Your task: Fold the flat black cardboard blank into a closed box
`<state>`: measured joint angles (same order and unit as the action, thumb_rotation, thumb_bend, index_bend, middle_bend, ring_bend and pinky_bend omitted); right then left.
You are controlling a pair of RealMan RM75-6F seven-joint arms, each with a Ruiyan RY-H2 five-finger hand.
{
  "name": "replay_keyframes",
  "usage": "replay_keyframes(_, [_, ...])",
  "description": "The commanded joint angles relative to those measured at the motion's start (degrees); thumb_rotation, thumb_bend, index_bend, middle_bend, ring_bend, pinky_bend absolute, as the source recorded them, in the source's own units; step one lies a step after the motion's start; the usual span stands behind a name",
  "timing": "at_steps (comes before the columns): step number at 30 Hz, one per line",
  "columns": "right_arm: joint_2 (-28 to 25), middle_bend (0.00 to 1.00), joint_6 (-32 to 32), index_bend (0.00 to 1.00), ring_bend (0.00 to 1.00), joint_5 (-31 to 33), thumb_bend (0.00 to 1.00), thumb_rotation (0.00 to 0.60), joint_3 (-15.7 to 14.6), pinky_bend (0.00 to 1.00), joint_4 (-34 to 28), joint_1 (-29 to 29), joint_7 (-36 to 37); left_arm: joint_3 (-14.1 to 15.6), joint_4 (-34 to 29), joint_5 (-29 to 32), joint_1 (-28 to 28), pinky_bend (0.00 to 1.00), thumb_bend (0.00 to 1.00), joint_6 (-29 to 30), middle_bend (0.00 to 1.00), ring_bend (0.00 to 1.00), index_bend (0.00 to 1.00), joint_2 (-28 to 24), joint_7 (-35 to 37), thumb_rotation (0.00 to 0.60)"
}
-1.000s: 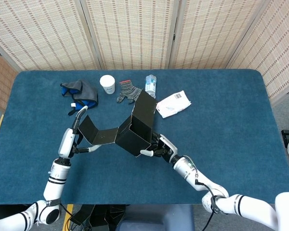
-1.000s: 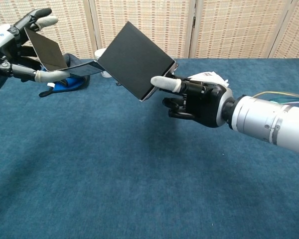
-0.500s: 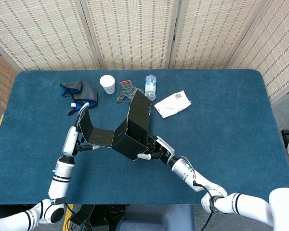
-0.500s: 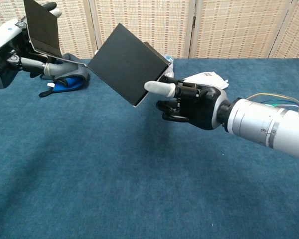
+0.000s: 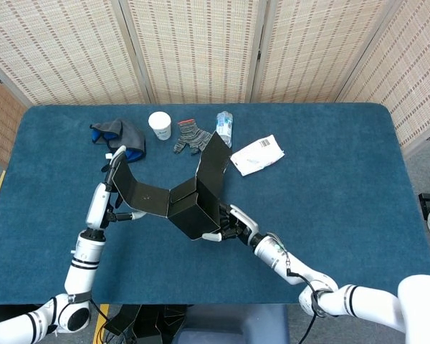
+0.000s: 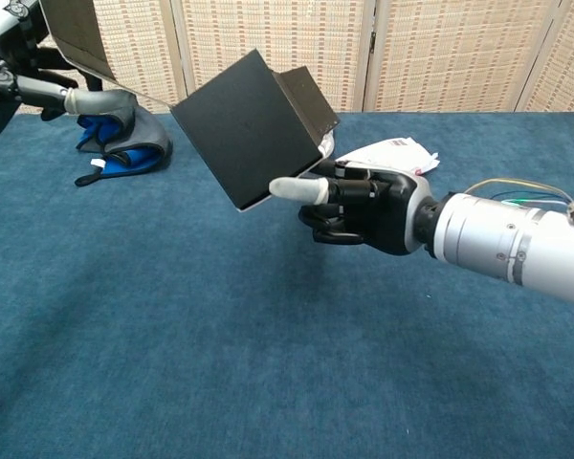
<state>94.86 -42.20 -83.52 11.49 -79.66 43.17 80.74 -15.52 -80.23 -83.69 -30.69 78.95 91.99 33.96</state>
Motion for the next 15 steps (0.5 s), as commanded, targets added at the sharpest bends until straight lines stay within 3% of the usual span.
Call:
replay_keyframes(1, [-0.4, 0.36, 0.5, 0.22, 0.81, 0.7, 0.34, 0.6, -0.3, 1.0, -0.2, 0.2, -1.0, 1.1, 0.1, 0.0, 0.3, 0.89, 0.1, -0.8, 0.0, 0.59, 0.0, -1.0, -1.2, 0.6])
replay_keyframes(15, [-0.4, 0.38, 1.9, 0.26, 0.81, 3.8, 0.35, 0.6, -0.9, 1.0, 0.9, 0.1, -6.6, 3.1, 4.6, -0.6, 1.7, 0.89, 0.1, -0.1, 0.0, 0.58, 0.0, -1.6, -1.8, 0.6])
